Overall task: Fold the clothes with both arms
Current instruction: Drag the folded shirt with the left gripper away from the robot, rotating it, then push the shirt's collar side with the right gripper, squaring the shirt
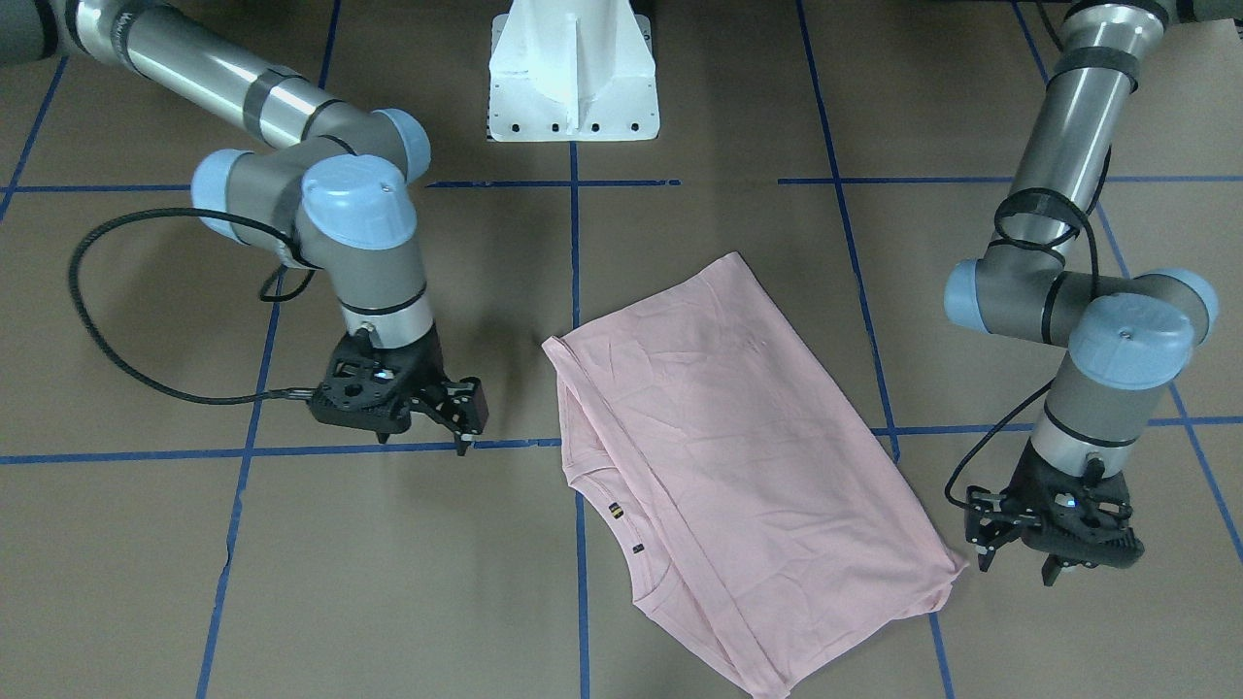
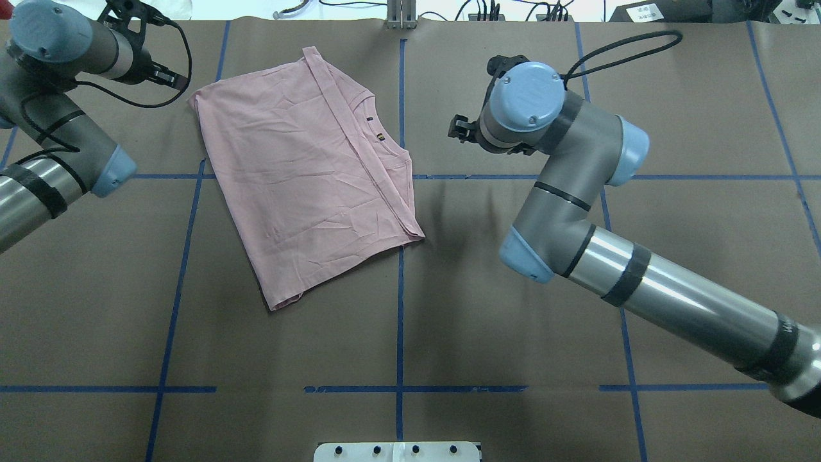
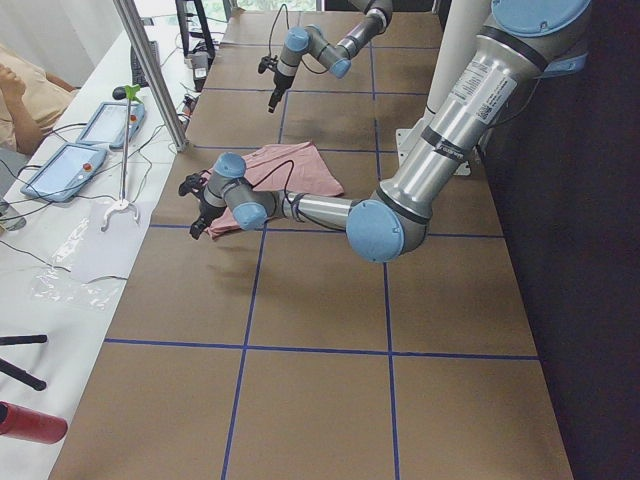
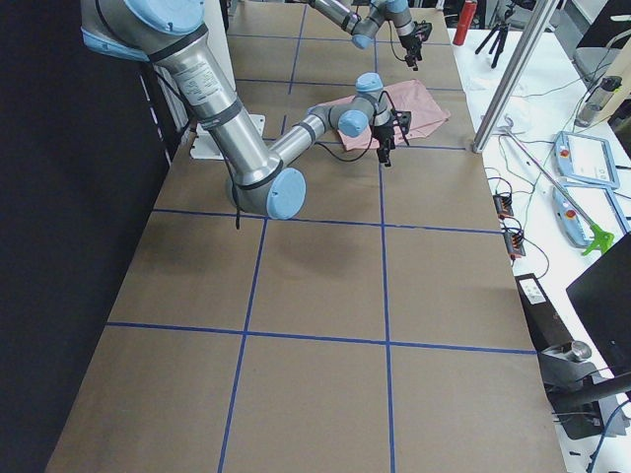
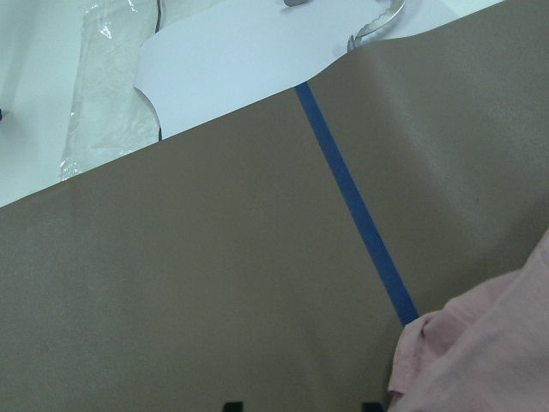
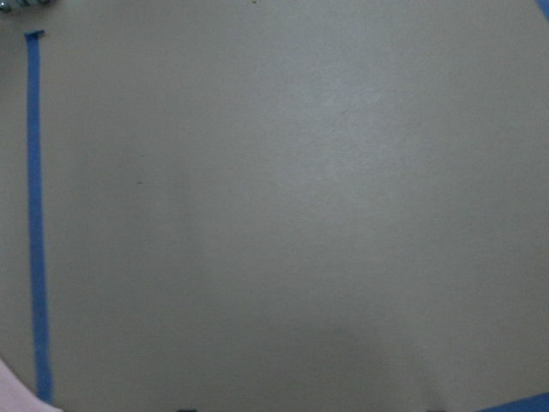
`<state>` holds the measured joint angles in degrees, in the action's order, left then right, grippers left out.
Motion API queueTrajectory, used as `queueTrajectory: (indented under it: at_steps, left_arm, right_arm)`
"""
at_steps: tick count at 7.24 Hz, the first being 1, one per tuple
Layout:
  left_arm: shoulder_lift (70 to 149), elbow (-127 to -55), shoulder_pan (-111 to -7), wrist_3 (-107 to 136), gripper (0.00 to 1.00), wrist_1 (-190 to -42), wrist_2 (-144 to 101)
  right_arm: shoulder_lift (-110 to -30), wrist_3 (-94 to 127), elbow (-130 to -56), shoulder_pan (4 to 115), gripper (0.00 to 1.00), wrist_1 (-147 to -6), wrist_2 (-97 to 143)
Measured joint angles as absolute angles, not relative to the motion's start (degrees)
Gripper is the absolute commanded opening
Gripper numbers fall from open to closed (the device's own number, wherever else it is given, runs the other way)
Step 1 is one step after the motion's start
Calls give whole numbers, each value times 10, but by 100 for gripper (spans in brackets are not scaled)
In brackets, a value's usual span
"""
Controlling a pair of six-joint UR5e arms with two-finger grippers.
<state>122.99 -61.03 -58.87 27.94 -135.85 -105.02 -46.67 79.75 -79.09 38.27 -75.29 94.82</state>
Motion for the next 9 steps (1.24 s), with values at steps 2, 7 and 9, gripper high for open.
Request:
queueTrajectory:
  at_steps: [2, 7, 9]
  left_arm:
    - [1220, -626, -594, 276, 100, -1361, -1061]
    - [1219, -629, -589, 311, 100, -1362, -1062]
    - [1218, -629, -588, 318, 100, -1362, -1061]
  right_arm:
    - [-390, 866, -691, 346, 66, -712, 914]
    - [-332, 849, -598, 308, 37, -700, 889]
    - [-332, 833, -597, 307, 0, -706, 888]
